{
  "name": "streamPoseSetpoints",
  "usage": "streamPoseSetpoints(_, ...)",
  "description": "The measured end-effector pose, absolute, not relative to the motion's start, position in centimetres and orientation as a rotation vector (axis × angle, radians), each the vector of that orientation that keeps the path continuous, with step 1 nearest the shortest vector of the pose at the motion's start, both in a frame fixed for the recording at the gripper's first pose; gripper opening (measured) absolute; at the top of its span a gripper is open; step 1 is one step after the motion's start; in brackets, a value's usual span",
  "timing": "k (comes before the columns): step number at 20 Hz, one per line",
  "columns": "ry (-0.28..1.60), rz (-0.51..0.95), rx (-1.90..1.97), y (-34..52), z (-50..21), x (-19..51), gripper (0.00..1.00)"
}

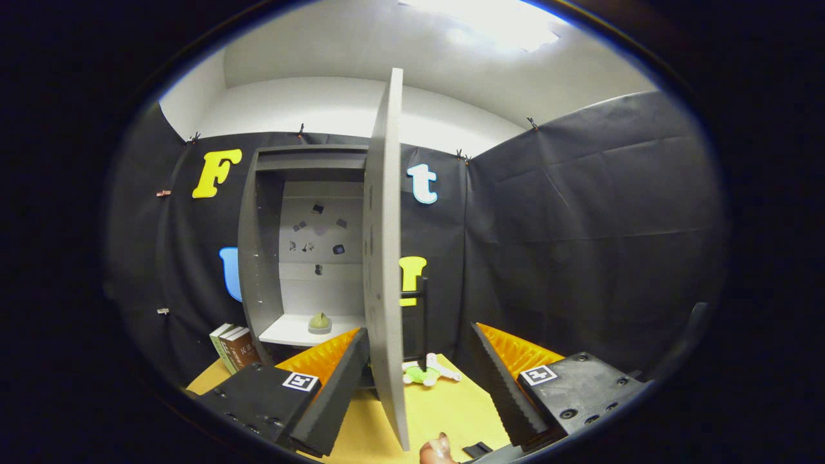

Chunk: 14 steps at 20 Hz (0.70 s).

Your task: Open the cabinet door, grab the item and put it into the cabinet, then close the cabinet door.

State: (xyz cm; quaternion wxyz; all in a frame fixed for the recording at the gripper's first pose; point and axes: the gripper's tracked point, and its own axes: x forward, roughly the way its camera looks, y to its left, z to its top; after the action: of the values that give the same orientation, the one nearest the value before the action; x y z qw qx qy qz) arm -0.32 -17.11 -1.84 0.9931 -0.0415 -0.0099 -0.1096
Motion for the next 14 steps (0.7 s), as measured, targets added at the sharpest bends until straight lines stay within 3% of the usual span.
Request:
streamPoseSetpoints(8,0.003,-0.086,-0.022,-20.0,-2.4,3.9,0.98)
streamPoseSetpoints(14,0.014,-0.069,-0.012,-19.2,-2.8,5.2,0.96)
